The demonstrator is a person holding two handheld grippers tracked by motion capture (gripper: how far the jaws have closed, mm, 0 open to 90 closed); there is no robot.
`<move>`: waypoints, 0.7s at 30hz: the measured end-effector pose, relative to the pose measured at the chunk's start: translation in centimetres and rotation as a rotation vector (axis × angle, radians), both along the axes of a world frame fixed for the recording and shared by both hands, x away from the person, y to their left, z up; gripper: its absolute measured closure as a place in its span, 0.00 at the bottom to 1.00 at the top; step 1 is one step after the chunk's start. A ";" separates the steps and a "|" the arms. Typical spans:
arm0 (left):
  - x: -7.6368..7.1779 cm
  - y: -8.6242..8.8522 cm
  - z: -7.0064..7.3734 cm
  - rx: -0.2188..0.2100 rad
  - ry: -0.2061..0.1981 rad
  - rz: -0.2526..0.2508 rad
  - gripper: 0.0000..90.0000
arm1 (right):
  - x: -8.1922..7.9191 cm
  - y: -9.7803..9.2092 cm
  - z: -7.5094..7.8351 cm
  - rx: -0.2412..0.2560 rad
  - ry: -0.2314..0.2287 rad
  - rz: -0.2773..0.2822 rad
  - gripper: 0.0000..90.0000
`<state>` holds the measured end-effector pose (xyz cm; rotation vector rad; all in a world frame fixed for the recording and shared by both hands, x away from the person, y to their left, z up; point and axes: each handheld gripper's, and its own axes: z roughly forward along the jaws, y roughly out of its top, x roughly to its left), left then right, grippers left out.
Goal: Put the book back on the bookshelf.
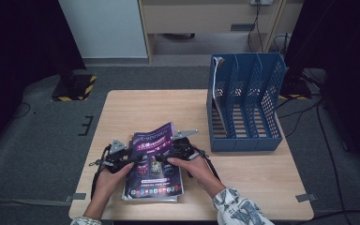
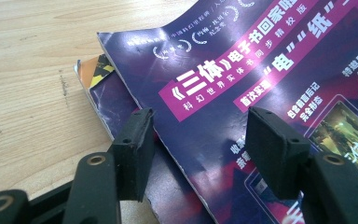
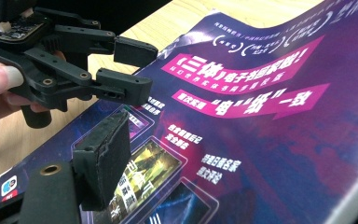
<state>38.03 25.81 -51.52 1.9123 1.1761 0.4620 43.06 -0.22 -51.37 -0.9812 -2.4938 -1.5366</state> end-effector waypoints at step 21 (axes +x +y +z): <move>-0.1 0.0 -0.1 -0.004 -0.004 0.002 0.45 | 0.3 -0.2 -1.1 0.021 0.030 -0.001 0.33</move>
